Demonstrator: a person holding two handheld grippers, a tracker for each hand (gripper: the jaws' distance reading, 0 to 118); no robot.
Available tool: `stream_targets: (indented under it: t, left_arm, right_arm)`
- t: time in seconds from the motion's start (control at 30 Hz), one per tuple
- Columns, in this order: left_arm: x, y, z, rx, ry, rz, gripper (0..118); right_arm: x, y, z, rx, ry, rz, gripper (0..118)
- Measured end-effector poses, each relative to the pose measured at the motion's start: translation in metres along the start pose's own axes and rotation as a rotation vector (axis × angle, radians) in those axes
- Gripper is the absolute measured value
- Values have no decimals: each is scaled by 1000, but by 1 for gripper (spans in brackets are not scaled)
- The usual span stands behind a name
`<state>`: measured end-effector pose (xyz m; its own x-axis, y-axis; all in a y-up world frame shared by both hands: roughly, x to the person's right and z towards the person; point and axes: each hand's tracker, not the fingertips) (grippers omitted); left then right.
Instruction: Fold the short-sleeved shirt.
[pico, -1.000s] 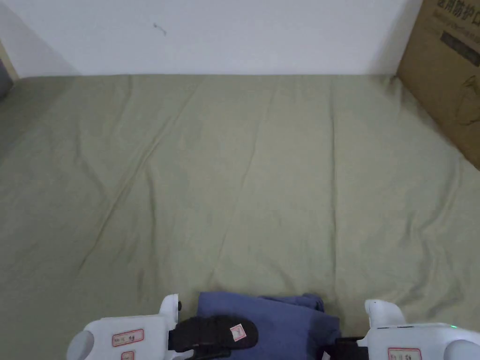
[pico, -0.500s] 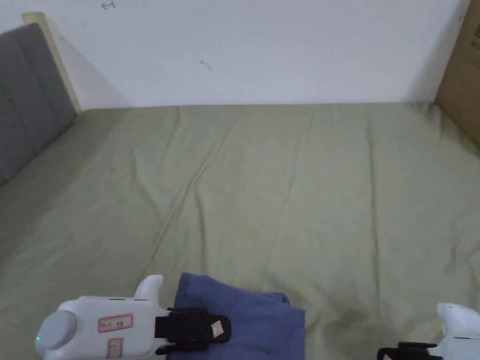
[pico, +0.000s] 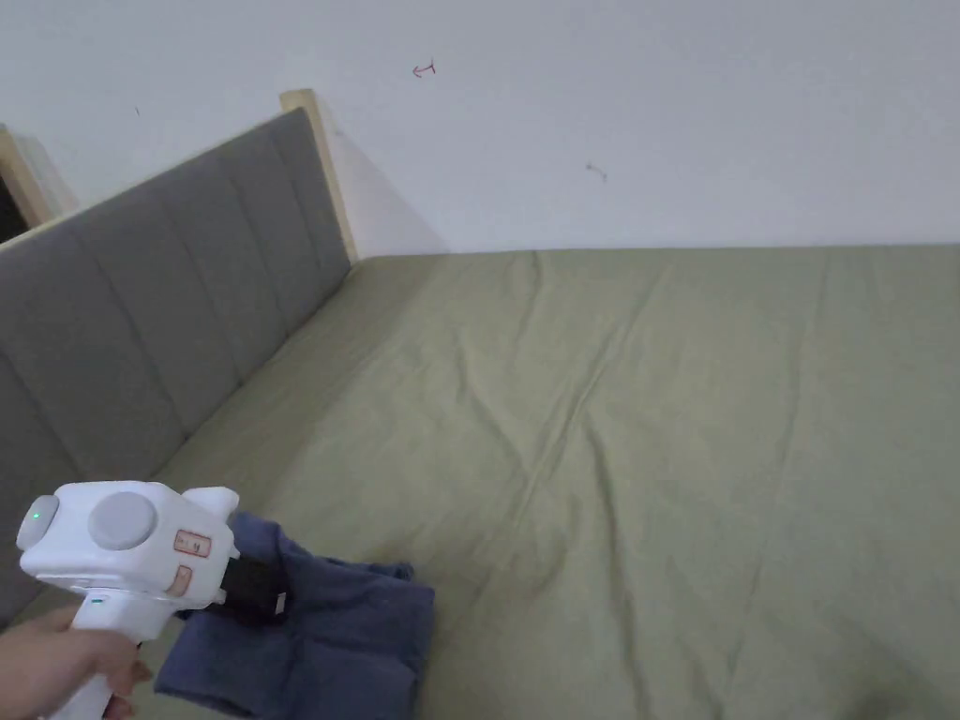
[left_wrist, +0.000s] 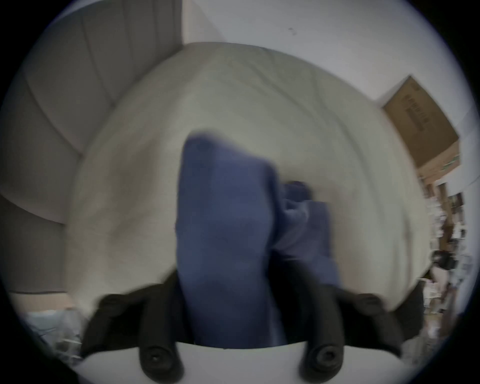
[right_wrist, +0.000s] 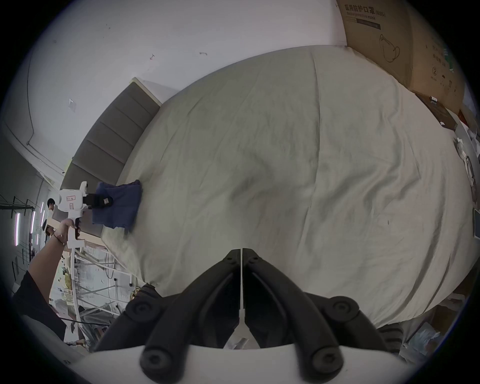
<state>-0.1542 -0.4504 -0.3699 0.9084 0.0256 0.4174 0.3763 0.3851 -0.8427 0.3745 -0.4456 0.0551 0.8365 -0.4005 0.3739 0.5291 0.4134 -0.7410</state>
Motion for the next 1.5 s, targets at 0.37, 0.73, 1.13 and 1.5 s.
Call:
stream_targets:
  t: [0.37, 0.73, 1.13, 1.5]
  left_arm:
    - [-33, -14, 20, 95, 131, 56, 112]
    - [199, -64, 49, 325, -266, -79, 0]
    - [397, -102, 165, 974, -254, -169, 0]
    - [422, -123, 201, 1110, -169, -55, 1]
  right_arm:
    - [-14, 9, 5, 10, -27, 69, 1]
    - [-4, 5, 22, 57, -32, 66, 1]
    - [-7, 15, 133, 801, -124, 207, 1]
    - [6, 15, 155, 1064, -319, 247, 1]
